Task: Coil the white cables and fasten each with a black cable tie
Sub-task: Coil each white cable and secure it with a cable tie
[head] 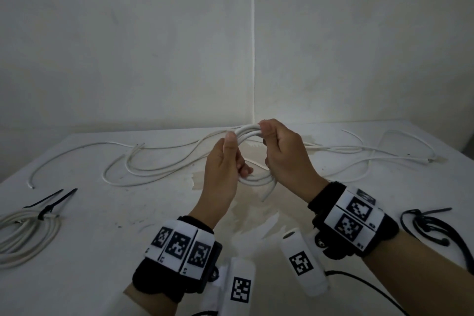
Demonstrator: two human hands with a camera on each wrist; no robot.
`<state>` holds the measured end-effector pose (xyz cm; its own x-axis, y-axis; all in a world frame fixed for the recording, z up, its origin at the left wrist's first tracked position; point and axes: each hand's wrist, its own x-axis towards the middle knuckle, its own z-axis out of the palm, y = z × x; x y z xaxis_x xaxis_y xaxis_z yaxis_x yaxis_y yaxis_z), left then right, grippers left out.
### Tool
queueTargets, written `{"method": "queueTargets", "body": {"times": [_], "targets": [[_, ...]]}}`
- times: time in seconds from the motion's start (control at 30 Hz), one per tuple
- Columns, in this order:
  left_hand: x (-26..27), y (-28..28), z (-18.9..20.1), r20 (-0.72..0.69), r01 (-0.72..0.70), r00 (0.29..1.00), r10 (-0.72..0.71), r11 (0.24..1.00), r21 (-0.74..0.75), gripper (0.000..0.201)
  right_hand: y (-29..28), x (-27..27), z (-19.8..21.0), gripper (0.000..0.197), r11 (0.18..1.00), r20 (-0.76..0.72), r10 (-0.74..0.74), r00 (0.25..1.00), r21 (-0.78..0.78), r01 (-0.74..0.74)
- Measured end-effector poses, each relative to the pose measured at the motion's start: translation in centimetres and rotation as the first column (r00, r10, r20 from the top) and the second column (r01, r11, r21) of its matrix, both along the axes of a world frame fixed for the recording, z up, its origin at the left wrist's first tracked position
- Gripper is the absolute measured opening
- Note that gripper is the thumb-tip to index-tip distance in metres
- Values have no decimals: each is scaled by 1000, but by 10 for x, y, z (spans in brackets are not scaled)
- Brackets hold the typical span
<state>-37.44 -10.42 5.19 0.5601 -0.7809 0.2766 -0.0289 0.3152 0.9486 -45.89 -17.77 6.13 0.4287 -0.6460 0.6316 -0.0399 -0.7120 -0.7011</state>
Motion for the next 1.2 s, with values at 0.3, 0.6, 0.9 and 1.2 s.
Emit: {"method": "queueTargets", "body": {"times": [0.3,0.6,0.9,1.2], "targets": [[7,2,-4,96,-29,995,25,999,40,45,-2,1,0,32,999,-22,2,1000,-44,-3],[15,-1,11,-227,267,949,-216,938,222,48,-9,-4,13,34,983,-352,20,936,-165,-83],[12,-5,11,-389,30,921,-27,1000,0,41,-5,-5,4,22,968,-143,213,967,164,-189],[20,2,22,-194,221,965,-179,948,228,53,-14,-11,12,14,979,-375,140,917,-85,-184]]}}
